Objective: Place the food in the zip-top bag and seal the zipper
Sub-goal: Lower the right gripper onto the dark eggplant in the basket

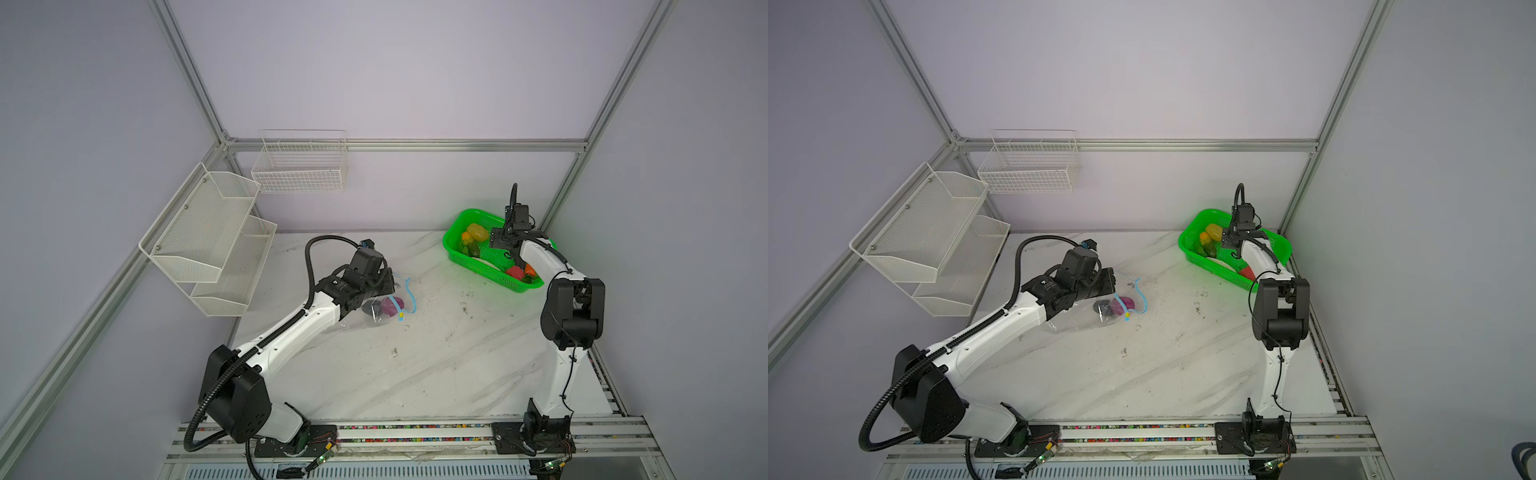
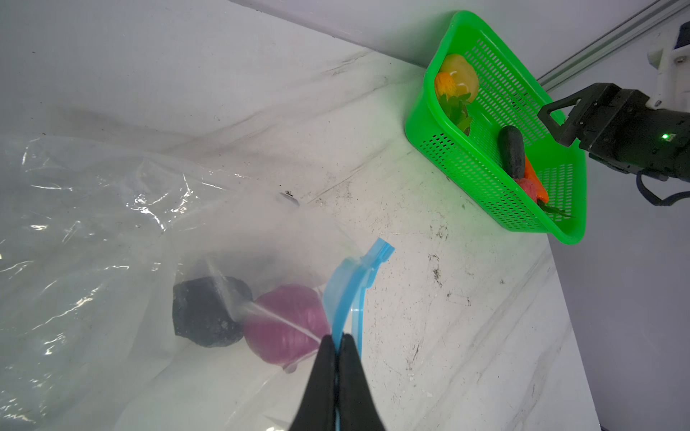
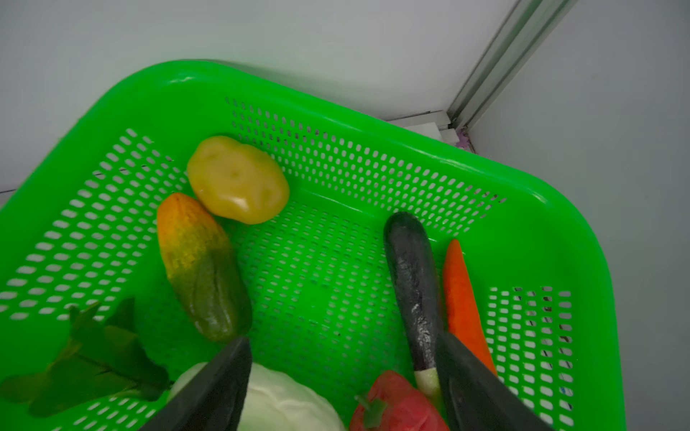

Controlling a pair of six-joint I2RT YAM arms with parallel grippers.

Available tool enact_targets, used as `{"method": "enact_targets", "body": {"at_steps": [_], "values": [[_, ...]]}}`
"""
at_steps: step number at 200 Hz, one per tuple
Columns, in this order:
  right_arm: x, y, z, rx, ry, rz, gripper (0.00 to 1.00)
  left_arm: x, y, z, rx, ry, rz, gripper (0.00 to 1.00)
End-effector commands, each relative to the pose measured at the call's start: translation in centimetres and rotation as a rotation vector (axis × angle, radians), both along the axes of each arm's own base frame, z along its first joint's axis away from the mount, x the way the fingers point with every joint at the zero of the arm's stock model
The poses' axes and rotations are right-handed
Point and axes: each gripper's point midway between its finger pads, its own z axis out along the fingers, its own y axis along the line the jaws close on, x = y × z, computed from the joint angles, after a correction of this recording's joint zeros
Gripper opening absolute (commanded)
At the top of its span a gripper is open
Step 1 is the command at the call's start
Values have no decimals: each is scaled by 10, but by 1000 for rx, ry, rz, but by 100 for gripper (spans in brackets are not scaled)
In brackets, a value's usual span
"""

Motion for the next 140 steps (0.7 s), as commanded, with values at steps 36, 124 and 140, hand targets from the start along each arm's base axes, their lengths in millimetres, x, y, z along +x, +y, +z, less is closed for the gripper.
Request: {"method": "enact_targets", "body": {"at_steps": [36,124,140], "values": [[20,-38,-37,-92,74,-76,78,8,-3,18,-26,-58,-24,0],[34,-57,-81,-125,140,-93,74,13,-5,16,-33,-46,-31,0],[36,-58,-84,-128,147,-93,74,13,-5,16,-35,-46,-28,0]]}}
